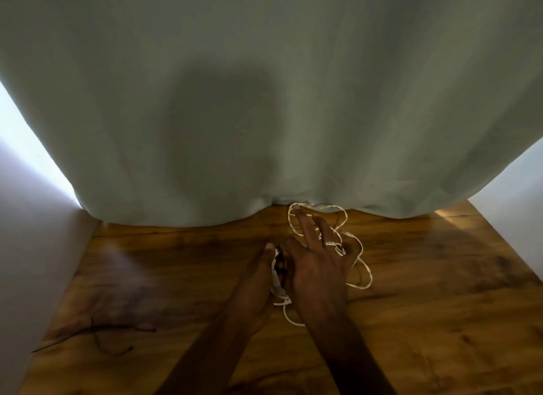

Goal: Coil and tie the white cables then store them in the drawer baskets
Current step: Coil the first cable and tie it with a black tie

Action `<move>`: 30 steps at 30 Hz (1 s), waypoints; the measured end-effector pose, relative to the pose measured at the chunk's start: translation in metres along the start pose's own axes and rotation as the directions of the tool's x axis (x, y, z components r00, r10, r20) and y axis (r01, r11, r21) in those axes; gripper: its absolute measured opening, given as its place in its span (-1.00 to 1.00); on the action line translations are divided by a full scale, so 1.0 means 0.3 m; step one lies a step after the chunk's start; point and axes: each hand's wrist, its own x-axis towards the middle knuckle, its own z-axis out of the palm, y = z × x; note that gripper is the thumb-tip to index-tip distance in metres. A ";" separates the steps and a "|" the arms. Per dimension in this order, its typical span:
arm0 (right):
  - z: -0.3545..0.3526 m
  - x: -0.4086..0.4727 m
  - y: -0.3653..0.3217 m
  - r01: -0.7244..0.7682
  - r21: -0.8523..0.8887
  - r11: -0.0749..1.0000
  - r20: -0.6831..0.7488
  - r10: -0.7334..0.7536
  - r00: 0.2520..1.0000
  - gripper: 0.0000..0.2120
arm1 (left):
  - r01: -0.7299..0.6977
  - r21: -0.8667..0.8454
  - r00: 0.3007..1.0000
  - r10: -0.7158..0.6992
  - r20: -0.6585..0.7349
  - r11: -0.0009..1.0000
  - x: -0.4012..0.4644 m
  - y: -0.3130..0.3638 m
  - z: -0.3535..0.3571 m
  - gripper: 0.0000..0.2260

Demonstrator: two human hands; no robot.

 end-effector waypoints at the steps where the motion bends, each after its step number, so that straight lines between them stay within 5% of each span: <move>1: 0.001 0.003 0.000 -0.021 0.018 1.000 0.012 0.021 1.000 -0.88 | 0.001 -0.006 1.000 -0.002 -0.013 1.000 0.005 -0.001 -0.002 -0.65; 5: 0.001 0.004 0.003 -0.063 0.094 0.994 0.026 0.061 0.998 -0.86 | -0.014 0.040 0.999 0.016 -0.030 0.999 0.004 0.016 -0.008 -0.70; 8: -0.005 0.001 -0.005 -0.009 0.078 0.997 0.014 0.007 1.000 -0.97 | -0.023 0.051 0.999 0.025 -0.041 0.998 0.000 0.016 -0.012 -0.71; 11: -0.014 0.015 0.002 0.100 0.028 0.995 0.125 -0.103 0.987 -0.86 | -0.049 0.048 0.996 0.052 -0.076 0.998 -0.002 0.008 -0.009 -0.66; 14: -0.019 0.046 0.040 0.146 0.142 0.979 0.260 -0.179 0.949 -0.82 | -0.020 -0.001 0.999 0.020 -0.044 1.000 -0.004 0.002 -0.026 -0.71; 16: -0.019 0.058 0.072 0.131 0.294 0.947 0.224 -0.202 0.954 -0.84 | 0.014 -0.052 1.000 -0.013 0.013 0.999 -0.002 0.003 -0.025 -0.79; 19: -0.001 0.046 0.100 0.065 0.592 0.803 0.105 -0.157 0.982 -0.87 | -0.063 -0.022 0.995 0.065 0.076 0.998 0.006 0.019 -0.021 -0.87; 23: 0.016 0.014 0.090 0.012 0.572 0.820 0.055 -0.053 0.997 -0.87 | -0.261 0.228 0.959 0.226 0.168 0.938 0.001 0.041 -0.040 -0.64; 26: 0.025 -0.005 0.087 -0.064 0.580 0.812 0.060 0.036 0.998 -0.92 | -0.299 0.292 0.954 0.280 0.104 0.909 -0.011 0.034 -0.034 -0.72; 30: 0.011 0.011 0.100 -0.278 0.779 0.562 0.197 0.202 0.959 -0.81 | -0.362 0.392 0.929 0.359 0.084 0.846 -0.012 0.023 -0.027 -0.77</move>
